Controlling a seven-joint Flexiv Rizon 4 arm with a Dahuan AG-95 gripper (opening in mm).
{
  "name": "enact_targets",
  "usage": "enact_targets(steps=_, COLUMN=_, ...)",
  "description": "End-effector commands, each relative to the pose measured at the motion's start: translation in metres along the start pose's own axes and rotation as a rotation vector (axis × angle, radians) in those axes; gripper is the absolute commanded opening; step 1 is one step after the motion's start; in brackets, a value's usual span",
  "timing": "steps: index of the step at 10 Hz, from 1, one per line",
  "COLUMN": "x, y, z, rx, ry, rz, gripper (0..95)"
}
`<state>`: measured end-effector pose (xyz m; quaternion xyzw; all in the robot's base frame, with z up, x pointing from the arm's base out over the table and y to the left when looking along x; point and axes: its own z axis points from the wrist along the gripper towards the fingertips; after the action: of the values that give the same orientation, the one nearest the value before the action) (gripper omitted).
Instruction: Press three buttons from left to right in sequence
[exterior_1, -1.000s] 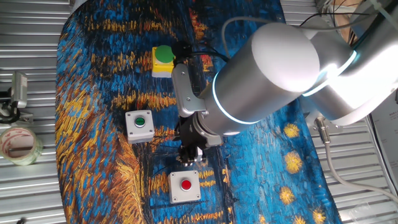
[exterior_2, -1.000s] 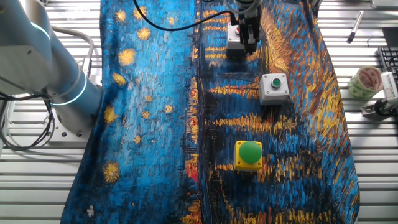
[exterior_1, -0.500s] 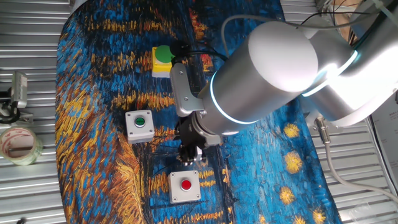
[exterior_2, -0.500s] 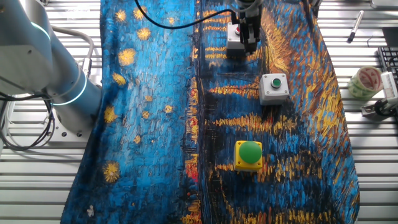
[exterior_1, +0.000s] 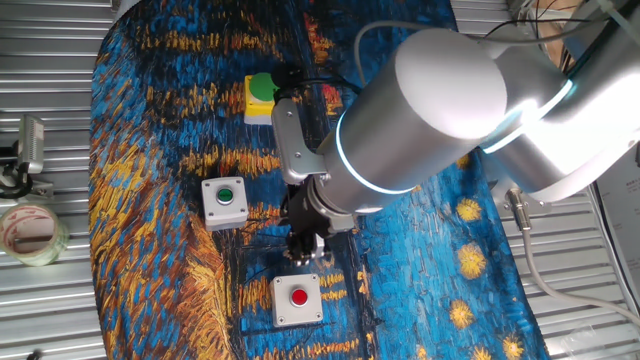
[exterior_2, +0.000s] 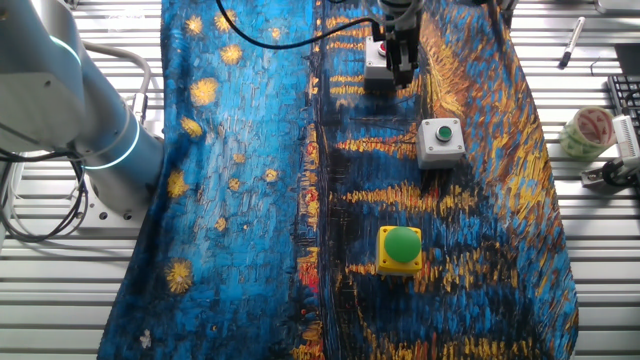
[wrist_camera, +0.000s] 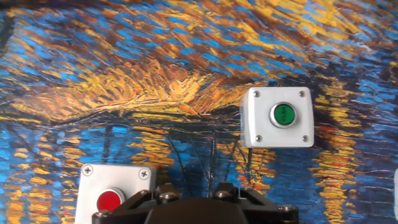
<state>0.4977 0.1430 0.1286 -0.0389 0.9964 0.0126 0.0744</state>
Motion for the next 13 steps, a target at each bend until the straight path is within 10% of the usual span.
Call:
enact_targets(steps=1, x=-0.0002, y=-0.0006, z=0.0007, rx=0.001, ry=-0.001, rz=-0.006, gripper=38.0)
enact_targets(steps=13, x=-0.0002, y=-0.0006, z=0.0007, rx=-0.084, ry=0.020, rz=-0.271, gripper=38.0)
